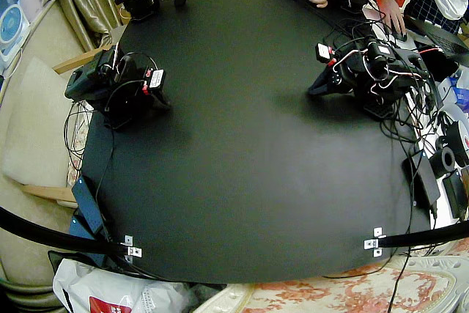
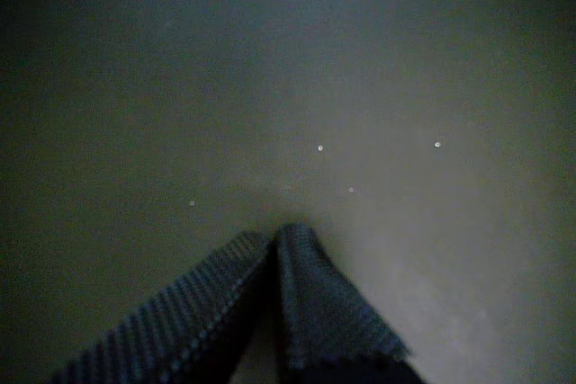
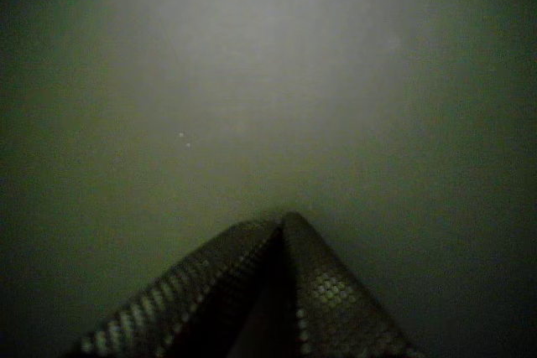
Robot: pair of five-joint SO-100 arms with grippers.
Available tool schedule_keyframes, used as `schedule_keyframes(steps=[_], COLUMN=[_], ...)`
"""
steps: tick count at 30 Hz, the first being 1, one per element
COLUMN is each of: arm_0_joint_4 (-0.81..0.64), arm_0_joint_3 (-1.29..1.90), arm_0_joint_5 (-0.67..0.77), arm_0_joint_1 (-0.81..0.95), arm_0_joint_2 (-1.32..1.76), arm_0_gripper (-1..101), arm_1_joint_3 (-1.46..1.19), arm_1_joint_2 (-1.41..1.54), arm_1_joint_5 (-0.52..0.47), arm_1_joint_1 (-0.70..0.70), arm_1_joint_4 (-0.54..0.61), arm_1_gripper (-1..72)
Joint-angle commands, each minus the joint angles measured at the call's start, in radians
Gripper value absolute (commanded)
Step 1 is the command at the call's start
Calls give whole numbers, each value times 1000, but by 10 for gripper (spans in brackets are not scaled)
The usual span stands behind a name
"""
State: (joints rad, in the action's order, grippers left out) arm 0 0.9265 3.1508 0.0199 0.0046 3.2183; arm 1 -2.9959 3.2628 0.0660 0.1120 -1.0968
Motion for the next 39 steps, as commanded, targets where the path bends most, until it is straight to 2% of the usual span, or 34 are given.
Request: schedule_keyframes(steps=[1,2,39], arm_0_joint_4=[-5,-12,-12], arm_0_joint_3=[-14,-6,-6], arm_0_joint_5=[6,-114,-114], arm_0_joint_1=[6,117,115], arm_0_joint_2=[23,21,21], arm_0_gripper=[0,0,0], arm_1_joint_3=[12,11,11], arm_1_joint_2=[11,11,11], arm_1_joint_5=[9,9,9], arm_1_joint_1=[11,11,11], arm_1_joint_4=[2,2,2], arm_1_gripper=[-5,-5,-5])
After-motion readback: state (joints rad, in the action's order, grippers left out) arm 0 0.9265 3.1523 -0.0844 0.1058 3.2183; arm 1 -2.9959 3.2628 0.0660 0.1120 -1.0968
